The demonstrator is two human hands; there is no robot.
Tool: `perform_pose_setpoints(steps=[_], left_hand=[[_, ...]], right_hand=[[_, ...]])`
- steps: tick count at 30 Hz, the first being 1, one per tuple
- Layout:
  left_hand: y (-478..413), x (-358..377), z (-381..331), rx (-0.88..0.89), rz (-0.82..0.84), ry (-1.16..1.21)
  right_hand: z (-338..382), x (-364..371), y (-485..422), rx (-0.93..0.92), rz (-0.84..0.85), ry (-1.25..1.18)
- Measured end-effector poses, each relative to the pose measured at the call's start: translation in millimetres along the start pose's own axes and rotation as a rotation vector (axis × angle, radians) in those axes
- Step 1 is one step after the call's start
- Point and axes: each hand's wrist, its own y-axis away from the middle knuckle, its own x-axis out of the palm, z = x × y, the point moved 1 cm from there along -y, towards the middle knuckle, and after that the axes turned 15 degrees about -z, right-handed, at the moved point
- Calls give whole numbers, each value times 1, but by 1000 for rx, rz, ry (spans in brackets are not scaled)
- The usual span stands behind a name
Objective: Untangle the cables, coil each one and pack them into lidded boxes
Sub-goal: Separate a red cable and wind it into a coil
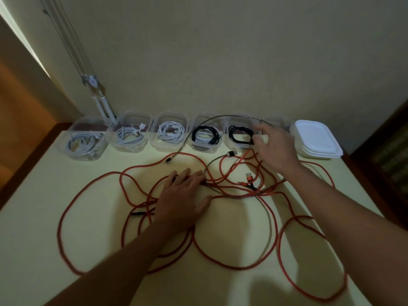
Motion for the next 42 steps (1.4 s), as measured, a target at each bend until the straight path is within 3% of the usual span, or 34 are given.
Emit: perform_pose_setpoints(steps=[3,5,10,12,21,28,32,37,39,42], left_hand=[[0,0,0,-1,3,-7],[0,1,-1,-9,49,-23],[0,-7,-5,11,169,-33],[2,-14,-5,20,190,-43],[24,-40,4,294,49,-248],[34,-46,-1,184,-34,-283],[37,-52,-27,13,-107,-79],[54,-56,-94,-3,129,274],[63,-50,-106,105,192,206],[66,-45,-99,228,133,53]], right_hand=[[-2,-34,31,-6,-152,6],[-6,-53,55,20,-132,12],[-38,-76,115,24,350,99],[-47,-79,135,-67,405,150],[-43,-116,146,39,328,243],[-32,-137,131,420,27,17],[-17,-151,116,488,-30,-107],[-4,-166,111,468,97,-151],[3,-174,114,509,157,-201],[9,-187,115,558,176,-300]])
